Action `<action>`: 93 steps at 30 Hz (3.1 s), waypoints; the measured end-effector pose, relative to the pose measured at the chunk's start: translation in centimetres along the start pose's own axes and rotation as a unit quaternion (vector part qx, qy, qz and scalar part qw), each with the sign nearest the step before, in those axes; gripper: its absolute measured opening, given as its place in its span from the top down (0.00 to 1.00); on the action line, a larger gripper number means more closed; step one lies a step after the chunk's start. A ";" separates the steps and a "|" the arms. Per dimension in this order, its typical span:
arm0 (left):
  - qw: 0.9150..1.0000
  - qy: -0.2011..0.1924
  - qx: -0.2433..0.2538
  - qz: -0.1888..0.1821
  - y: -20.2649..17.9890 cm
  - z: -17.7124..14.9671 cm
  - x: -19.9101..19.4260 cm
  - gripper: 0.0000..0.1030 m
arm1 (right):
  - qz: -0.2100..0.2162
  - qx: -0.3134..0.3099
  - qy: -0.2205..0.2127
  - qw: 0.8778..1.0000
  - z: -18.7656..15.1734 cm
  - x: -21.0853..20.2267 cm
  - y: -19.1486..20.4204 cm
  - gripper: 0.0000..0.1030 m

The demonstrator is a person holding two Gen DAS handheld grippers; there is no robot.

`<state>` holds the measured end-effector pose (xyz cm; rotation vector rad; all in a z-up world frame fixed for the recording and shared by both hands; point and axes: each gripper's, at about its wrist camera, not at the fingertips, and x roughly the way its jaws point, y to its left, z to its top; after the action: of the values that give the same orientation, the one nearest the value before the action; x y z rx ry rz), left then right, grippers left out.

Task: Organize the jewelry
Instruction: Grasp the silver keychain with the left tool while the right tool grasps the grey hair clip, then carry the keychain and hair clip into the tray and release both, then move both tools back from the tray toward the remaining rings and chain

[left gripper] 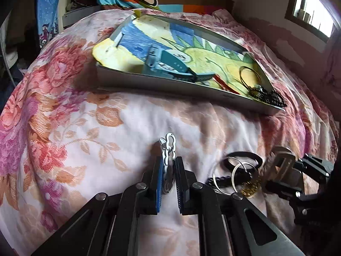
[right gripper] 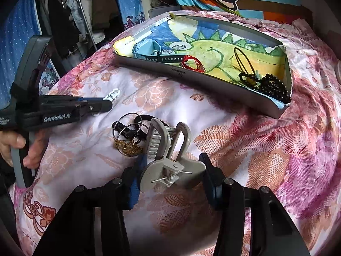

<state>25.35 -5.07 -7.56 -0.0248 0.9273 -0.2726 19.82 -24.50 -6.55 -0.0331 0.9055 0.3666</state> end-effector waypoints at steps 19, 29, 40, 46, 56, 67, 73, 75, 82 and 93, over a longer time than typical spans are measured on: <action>0.998 -0.063 0.012 -0.028 -2.4 -0.6 -3.3 0.90 | -0.046 -0.044 -0.075 0.995 0.6 -2.9 1.3 0.57; 0.995 -0.099 0.010 -0.033 -2.8 -0.3 -4.5 0.90 | -0.068 -0.027 -0.156 0.985 3.3 -5.8 -0.7 0.57; 0.987 -0.142 -0.026 -0.067 -4.1 7.3 -3.0 0.90 | -0.076 0.055 -0.185 0.978 7.6 -3.0 -6.2 0.57; 0.989 -0.106 -0.055 -0.086 -4.4 10.2 2.1 0.90 | -0.079 0.089 -0.166 0.979 8.5 0.0 -9.2 0.57; 0.992 -0.068 -0.056 -0.085 -5.0 10.5 5.8 0.90 | -0.075 0.097 -0.136 0.983 8.4 3.1 -9.6 0.57; 0.991 -0.046 -0.094 -0.086 -4.2 10.7 5.0 0.81 | -0.091 0.101 -0.135 0.981 8.0 1.1 -9.7 0.41; 0.989 -0.071 -0.100 -0.080 -4.1 10.3 1.9 0.51 | -0.114 0.101 -0.161 0.975 7.7 -2.1 -9.5 0.30; 0.986 -0.098 -0.111 -0.072 -3.8 9.9 0.0 0.23 | -0.120 0.095 -0.177 0.972 7.3 -3.7 -9.0 0.27; 0.979 -0.177 -0.102 -0.020 -4.1 8.1 -6.2 0.03 | -0.107 0.086 -0.249 0.959 5.4 -10.1 -6.6 0.06; 0.966 -0.255 -0.039 0.028 -5.8 2.7 -14.7 0.00 | -0.101 0.045 -0.314 0.943 1.3 -17.1 -1.3 0.02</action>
<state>17.85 -7.33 6.41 -0.1359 0.4244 -0.1640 11.70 -30.53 7.32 0.0723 0.2798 0.1243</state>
